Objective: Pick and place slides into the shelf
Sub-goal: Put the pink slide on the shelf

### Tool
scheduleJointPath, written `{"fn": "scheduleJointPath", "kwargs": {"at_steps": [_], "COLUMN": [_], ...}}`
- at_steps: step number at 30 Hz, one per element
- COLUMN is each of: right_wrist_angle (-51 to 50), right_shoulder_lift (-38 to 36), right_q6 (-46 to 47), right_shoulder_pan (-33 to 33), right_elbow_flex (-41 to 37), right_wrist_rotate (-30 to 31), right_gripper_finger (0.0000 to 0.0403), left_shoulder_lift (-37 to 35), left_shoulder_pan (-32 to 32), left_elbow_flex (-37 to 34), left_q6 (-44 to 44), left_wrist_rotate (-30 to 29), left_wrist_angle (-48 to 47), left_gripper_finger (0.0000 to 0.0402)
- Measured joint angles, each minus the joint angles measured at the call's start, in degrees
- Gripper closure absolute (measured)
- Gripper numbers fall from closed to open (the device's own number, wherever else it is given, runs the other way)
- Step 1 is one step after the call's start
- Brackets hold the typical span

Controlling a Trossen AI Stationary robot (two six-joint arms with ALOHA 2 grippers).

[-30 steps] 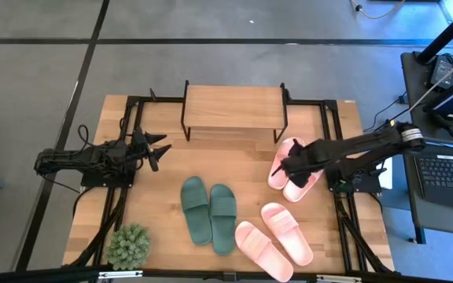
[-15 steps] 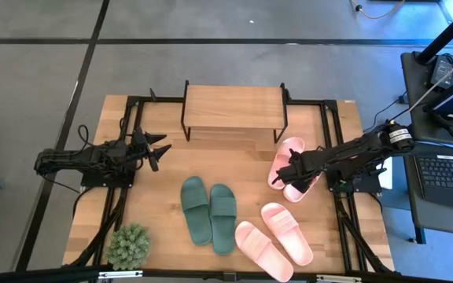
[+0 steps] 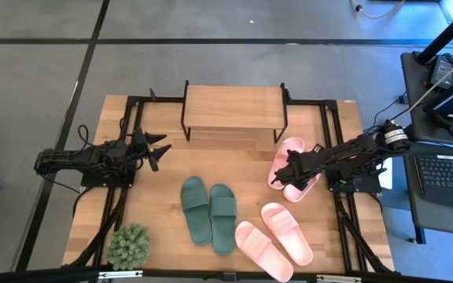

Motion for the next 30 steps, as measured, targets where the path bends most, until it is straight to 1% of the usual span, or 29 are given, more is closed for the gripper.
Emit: {"fn": "scheduleJointPath", "kwargs": {"at_steps": [5, 9, 13, 21, 22, 23, 27, 30], "right_wrist_angle": [-0.1, -0.3, -0.6, -1.3, -1.5, -1.7, -5.3, -7.9], "right_shoulder_lift": [2.1, 4.0, 5.6, 6.6, 6.6, 6.6, 6.3, 5.4], "right_q6": [1.4, 1.4, 1.3, 1.4, 1.3, 1.2, 1.3, 1.1], "right_shoulder_pan": [0.0, 0.0, 0.0, 0.0, 0.0, 0.0, 0.0, 0.0], "right_elbow_flex": [0.0, 0.0, 0.0, 0.0, 0.0, 0.0, 1.1, 2.5], "right_wrist_rotate": [0.0, 0.1, 0.2, 0.2, 0.0, -0.1, -0.6, -2.1], "right_gripper_finger": [0.0175, 0.0203, 0.025, 0.0375, 0.0386, 0.039, 0.0383, 0.0389], "left_shoulder_lift": [0.0, 0.0, 0.0, 0.0, 0.0, 0.0, 0.0, 0.0], "left_shoulder_pan": [0.0, 0.0, 0.0, 0.0, 0.0, 0.0, 0.0, 0.0], "left_elbow_flex": [0.0, 0.0, 0.0, 0.0, 0.0, 0.0, 0.0, 0.0], "left_q6": [0.0, 0.0, 0.0, 0.0, 0.0, 0.0, 0.0, -0.1], "left_wrist_rotate": [0.0, 0.0, 0.0, 0.0, 0.0, 0.0, 0.0, 0.0], "left_wrist_angle": [0.0, 0.0, 0.0, 0.0, 0.0, 0.0, 0.0, 0.0], "left_gripper_finger": [0.0177, 0.0177, 0.0177, 0.0177, 0.0177, 0.0177, 0.0177, 0.0177]}}
